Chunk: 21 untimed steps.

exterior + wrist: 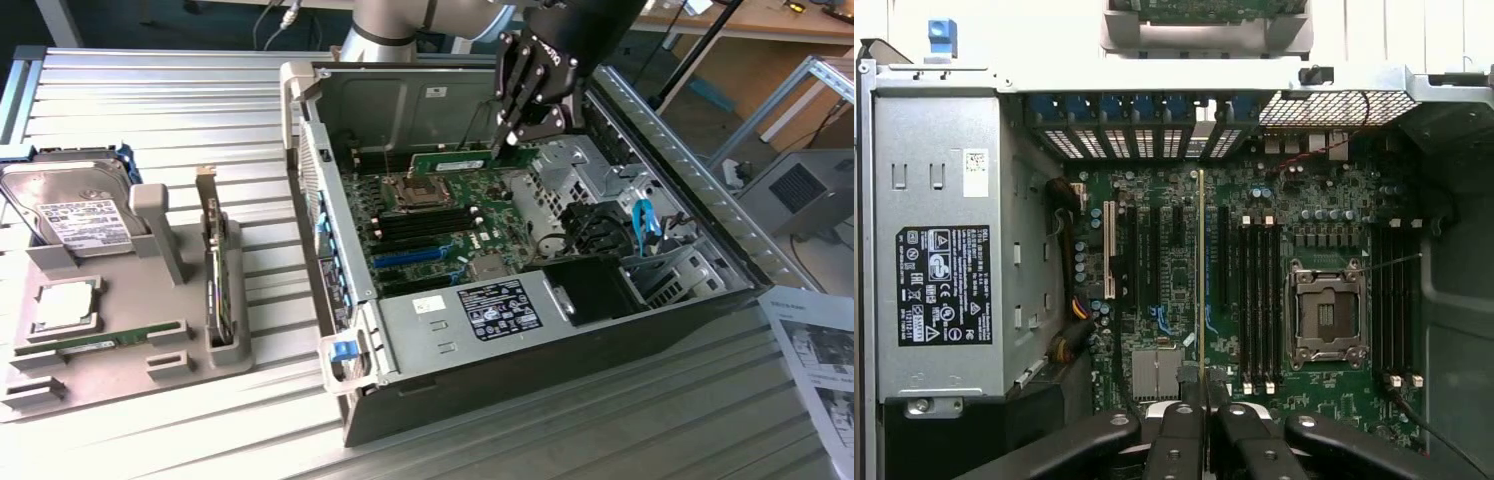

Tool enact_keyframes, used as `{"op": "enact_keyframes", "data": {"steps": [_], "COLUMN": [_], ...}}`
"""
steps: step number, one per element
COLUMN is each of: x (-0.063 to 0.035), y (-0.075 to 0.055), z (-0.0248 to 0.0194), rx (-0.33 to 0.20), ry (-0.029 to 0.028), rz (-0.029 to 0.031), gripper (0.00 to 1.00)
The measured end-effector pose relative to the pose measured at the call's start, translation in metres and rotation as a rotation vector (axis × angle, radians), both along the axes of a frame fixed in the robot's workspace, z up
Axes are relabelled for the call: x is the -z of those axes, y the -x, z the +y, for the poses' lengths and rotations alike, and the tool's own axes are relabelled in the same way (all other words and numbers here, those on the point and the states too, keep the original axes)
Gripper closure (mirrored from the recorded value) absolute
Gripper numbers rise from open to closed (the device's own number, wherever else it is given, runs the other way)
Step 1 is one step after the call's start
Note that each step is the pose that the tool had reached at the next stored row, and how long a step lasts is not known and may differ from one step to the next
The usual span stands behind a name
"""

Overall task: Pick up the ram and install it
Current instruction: 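Pick up the ram and move it above insertion slot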

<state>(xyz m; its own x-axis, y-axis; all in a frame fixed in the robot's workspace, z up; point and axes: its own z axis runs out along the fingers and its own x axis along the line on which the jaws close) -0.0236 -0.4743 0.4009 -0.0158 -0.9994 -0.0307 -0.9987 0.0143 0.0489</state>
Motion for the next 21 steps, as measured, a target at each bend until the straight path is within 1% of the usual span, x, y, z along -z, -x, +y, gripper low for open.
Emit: {"op": "enact_keyframes", "data": {"steps": [2,6,11,16,19,21], "x": [0.0007,0.0007,0.0007,0.0008,0.001,0.0012], "y": [0.0,0.0001,-0.0066,-0.0072,-0.0072,-0.0072], "z": [0.0009,0.001,0.001,0.0013,0.0042,0.007], "rx": [0.0,0.0,0.0,0.0,0.0,0.0], "ry": [-0.0001,0.0,0.0,-0.0001,0.0,0.0], "rz": [0.0,0.0,0.0001,0.0,0.0,0.0], "gripper": [0.88,0.88,0.88,0.88,0.88,0.88]}}
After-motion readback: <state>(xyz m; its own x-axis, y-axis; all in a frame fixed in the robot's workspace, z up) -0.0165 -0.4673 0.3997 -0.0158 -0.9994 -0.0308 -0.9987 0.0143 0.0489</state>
